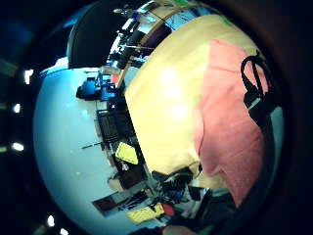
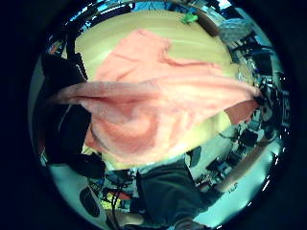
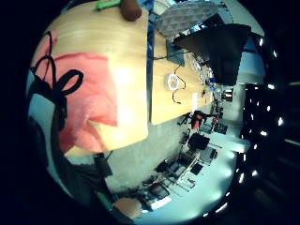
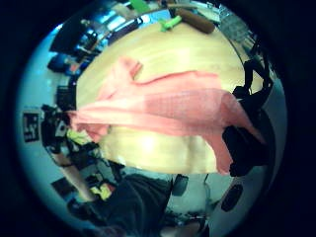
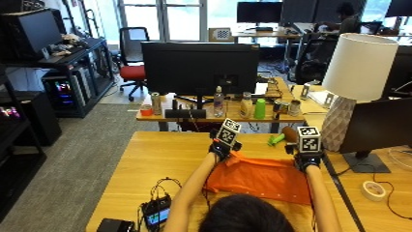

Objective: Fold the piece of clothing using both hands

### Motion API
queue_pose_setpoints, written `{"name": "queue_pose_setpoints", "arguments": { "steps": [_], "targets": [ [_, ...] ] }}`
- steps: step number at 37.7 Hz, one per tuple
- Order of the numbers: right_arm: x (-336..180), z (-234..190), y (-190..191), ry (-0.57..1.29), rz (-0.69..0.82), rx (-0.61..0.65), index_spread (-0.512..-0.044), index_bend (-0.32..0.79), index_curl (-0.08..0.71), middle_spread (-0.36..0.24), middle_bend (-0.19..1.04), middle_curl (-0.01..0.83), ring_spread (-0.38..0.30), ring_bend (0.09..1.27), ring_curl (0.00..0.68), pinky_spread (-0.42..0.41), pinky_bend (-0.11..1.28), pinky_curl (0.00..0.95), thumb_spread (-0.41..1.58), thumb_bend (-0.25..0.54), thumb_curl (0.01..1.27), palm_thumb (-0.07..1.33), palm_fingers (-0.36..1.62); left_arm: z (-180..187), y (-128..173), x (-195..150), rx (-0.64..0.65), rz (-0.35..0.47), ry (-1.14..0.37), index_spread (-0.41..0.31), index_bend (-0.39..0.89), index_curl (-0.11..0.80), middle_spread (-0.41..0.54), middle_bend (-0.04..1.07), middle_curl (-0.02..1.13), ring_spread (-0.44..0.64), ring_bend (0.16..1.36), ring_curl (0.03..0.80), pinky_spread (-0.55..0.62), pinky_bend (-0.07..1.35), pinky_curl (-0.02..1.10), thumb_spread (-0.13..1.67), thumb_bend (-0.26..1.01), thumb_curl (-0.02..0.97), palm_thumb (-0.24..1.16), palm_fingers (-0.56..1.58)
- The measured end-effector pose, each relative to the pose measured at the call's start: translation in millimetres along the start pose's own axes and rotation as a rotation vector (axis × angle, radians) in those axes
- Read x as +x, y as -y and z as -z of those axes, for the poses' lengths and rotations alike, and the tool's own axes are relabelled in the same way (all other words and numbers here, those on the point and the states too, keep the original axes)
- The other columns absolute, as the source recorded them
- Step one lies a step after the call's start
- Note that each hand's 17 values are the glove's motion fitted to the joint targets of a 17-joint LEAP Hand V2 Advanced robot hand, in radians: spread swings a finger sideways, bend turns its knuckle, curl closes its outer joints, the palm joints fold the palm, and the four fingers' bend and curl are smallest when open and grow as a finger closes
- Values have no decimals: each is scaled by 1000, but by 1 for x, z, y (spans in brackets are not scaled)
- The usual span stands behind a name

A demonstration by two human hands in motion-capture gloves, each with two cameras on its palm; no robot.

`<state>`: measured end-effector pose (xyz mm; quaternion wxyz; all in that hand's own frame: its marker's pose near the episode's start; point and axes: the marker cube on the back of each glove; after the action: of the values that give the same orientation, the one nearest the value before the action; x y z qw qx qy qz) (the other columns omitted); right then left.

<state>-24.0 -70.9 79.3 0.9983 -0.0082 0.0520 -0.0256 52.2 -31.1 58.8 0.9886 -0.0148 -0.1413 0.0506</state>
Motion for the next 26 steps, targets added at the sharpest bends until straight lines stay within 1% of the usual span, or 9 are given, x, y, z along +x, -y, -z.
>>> {"name": "queue_pose_setpoints", "arguments": {
  "steps": [3, 6, 10, 13, 14, 15, 18, 21, 26],
  "targets": [
    [18, -22, 11, -93, -36, 4, -276, 177, 394, -193, 357, 468, -236, 697, 445, -323, 610, 406, 936, -14, 330, 1092, 1350, 7, 17, 26, 90, -42, 56, -318, 200, 452, -338, 397, 500, -367, 573, 409, -413, 396, 363, 1232, 27, 256, 594, 1242],
    [14, -24, 0, -117, -81, 50, -277, 176, 397, -193, 357, 469, -238, 699, 447, -322, 614, 409, 935, -15, 328, 1093, 1351, -8, 40, 37, 173, -4, 61, -317, 199, 461, -335, 403, 506, -361, 558, 411, -406, 367, 360, 1238, 20, 254, 602, 1233],
    [8, -41, 1, -104, -119, 69, -270, 171, 399, -194, 361, 472, -235, 699, 450, -320, 621, 414, 937, -9, 329, 1106, 1345, -34, 60, 54, 230, 35, -1, -312, 185, 465, -332, 397, 509, -356, 544, 413, -389, 347, 365, 1254, 14, 254, 616, 1216],
    [5, -54, 2, -69, -146, 123, -270, 158, 397, -190, 376, 478, -235, 698, 452, -316, 617, 414, 946, -3, 333, 1123, 1328, -49, 66, 58, 243, 80, 4, -284, 124, 446, -312, 343, 498, -341, 529, 413, -358, 348, 371, 1266, 5, 252, 616, 1075],
    [5, -59, 3, -59, -156, 145, -270, 135, 390, -189, 383, 480, -235, 689, 448, -315, 623, 415, 956, -4, 333, 1125, 1296, -52, 65, 57, 232, 91, 12, -264, 85, 430, -296, 308, 491, -323, 513, 408, -320, 330, 369, 1275, -4, 249, 602, 935],
    [6, -63, 4, -54, -167, 162, -275, 97, 376, -189, 379, 479, -231, 682, 447, -312, 626, 414, 975, -8, 331, 1119, 1229, -54, 63, 56, 227, 100, 18, -244, 91, 428, -275, 269, 492, -300, 499, 416, -278, 325, 378, 1283, -21, 239, 573, 805],
    [14, -72, 3, -69, -211, 175, -284, 77, 353, -179, 339, 467, -225, 633, 432, -285, 625, 410, 1015, -22, 322, 1089, 1069, -53, 68, 51, 288, 128, 40, -198, 124, 427, -216, 224, 508, -231, 504, 444, -108, 226, 380, 1291, -69, 206, 438, 518],
    [21, -71, 0, -84, -218, 197, -291, 72, 332, -176, 316, 461, -218, 589, 422, -268, 618, 407, 1046, -19, 318, 1077, 1032, -49, 70, 46, 339, 139, 32, -170, 133, 412, -167, 153, 473, -173, 487, 422, 1, 216, 366, 1294, -65, 186, 350, 470],
    [39, -65, -11, -95, -200, 160, -295, 73, 306, -172, 276, 450, -212, 552, 415, -239, 597, 400, 1088, -20, 309, 1052, 1005, -45, 51, 40, 305, 136, -63, -137, 137, 391, -82, 102, 401, -80, 484, 394, 125, 249, 349, 1278, -57, 164, 232, 384]
  ]
}}
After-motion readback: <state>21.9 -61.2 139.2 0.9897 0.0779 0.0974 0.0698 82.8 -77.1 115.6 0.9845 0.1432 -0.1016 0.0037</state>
